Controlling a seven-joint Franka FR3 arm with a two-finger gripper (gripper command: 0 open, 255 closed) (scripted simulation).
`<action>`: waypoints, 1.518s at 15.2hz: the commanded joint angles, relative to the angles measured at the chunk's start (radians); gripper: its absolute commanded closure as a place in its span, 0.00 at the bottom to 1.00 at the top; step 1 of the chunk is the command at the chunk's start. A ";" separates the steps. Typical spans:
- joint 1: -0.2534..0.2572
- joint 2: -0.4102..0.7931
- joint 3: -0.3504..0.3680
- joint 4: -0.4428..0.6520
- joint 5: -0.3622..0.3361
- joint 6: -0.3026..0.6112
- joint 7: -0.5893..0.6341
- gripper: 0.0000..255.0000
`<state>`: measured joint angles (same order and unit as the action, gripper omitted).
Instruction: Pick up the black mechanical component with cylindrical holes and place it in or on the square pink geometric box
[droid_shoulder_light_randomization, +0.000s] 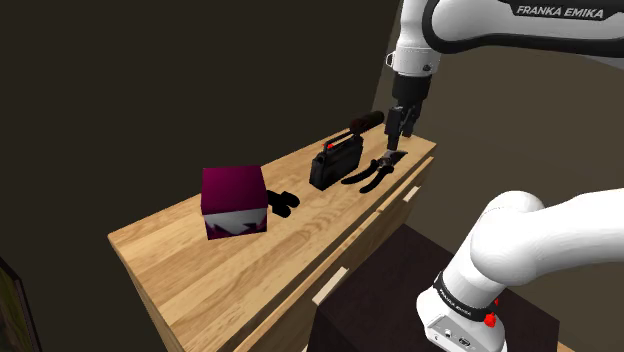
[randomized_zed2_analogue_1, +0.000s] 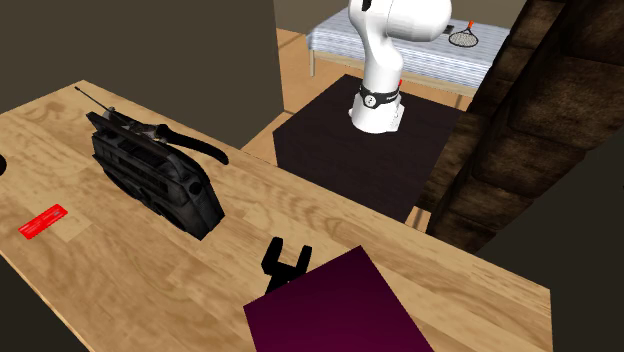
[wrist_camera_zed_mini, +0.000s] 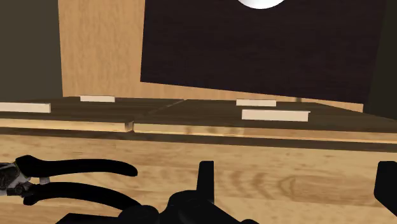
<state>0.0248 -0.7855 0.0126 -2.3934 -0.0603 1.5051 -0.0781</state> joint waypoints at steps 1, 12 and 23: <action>0.000 0.000 0.000 0.000 0.000 0.000 0.000 0.00; 0.009 0.300 0.036 -0.061 0.035 0.396 0.082 0.00; 0.012 0.703 0.066 0.058 0.033 0.717 0.158 0.00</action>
<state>0.0367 -0.1232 0.0768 -2.3521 -0.0252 2.1933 0.0733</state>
